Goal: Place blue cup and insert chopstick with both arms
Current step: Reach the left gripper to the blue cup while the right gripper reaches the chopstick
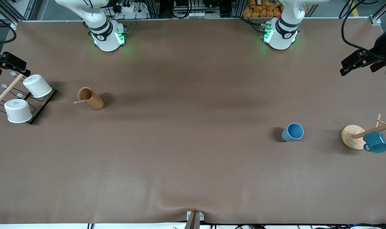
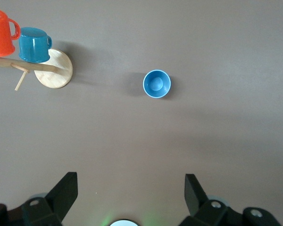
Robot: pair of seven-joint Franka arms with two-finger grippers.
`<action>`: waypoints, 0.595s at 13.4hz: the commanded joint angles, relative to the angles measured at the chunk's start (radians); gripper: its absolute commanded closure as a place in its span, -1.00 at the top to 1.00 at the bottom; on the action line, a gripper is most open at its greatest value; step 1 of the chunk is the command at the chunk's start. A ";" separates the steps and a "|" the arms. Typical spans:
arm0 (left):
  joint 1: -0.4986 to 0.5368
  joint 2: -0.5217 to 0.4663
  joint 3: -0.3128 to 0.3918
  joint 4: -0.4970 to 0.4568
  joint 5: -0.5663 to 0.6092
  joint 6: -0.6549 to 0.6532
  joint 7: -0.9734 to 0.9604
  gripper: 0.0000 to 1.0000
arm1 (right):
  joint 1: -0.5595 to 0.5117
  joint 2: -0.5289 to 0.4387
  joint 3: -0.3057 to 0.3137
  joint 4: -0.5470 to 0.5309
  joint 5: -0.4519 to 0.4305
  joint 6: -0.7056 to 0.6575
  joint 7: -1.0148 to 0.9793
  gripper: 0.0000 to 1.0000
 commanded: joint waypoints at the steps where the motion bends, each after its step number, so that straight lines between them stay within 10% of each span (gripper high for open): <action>1: 0.000 -0.004 -0.004 0.015 -0.006 -0.018 0.009 1.00 | -0.016 -0.001 0.024 0.020 -0.009 -0.004 0.007 1.00; 8: 0.006 0.074 -0.001 -0.029 -0.004 0.024 0.009 1.00 | 0.011 0.013 0.024 -0.128 -0.003 0.046 0.009 1.00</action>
